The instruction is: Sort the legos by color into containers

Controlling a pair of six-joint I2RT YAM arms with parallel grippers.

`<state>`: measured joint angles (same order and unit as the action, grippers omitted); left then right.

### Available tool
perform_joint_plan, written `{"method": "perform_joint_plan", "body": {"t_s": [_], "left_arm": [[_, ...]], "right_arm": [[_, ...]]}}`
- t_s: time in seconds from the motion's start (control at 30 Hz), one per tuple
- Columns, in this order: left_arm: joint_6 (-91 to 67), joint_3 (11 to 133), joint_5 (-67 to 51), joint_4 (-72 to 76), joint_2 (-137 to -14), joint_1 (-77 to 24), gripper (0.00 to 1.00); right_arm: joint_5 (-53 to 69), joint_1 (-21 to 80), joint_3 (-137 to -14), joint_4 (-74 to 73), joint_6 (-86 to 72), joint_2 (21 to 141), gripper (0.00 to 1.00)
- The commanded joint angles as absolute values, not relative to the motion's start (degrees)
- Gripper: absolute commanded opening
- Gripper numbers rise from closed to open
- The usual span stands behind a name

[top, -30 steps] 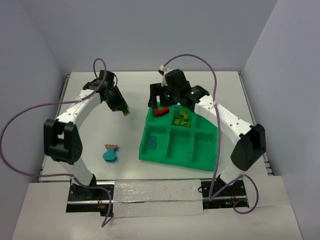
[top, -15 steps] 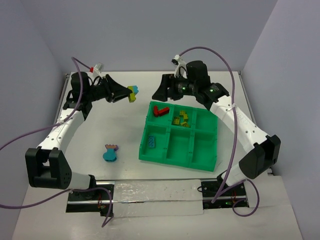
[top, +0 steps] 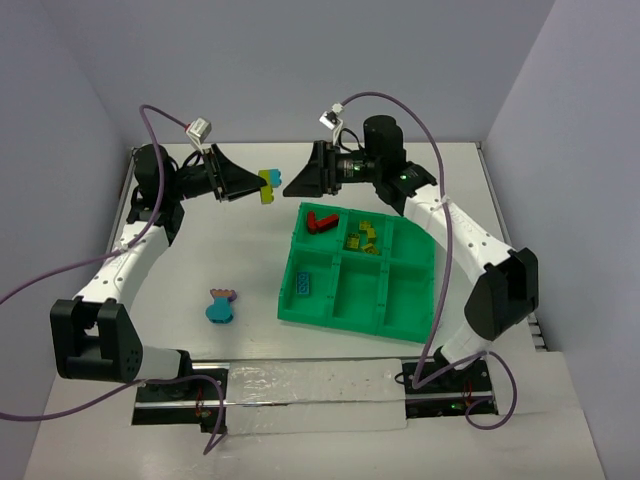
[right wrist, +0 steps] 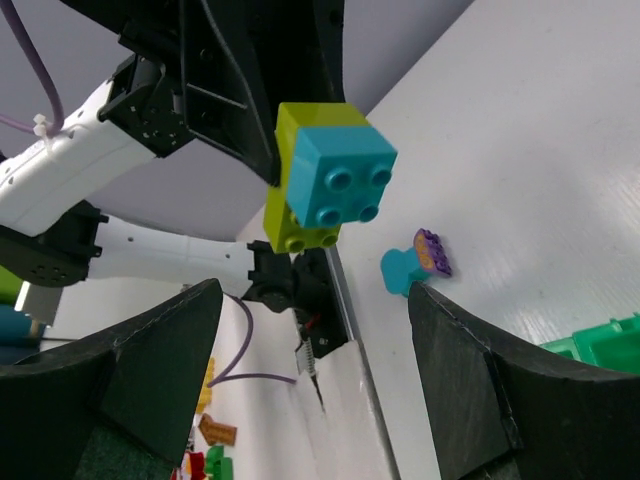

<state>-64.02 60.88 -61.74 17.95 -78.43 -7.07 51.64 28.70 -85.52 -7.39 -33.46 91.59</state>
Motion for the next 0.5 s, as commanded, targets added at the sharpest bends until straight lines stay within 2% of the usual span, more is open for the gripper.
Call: {"method": "perform_joint_plan", "body": {"t_s": [0.0,0.33,0.47], "left_arm": [[-64.55,62.27,-63.80,22.24,-76.46,-7.25,0.00],[-63.98,62.75,-63.11,21.36,-75.91,-7.56,0.00],[-63.61,62.86,-62.91,21.06,-75.48,-7.65,0.00]], "right_arm": [[56.15,28.39,-89.41,2.06,-40.22,94.54,0.82],[57.31,28.39,-91.67,10.67,-47.89,99.31,0.80],[59.03,28.50,-91.09,16.59,-52.57,100.60,0.70]]}}
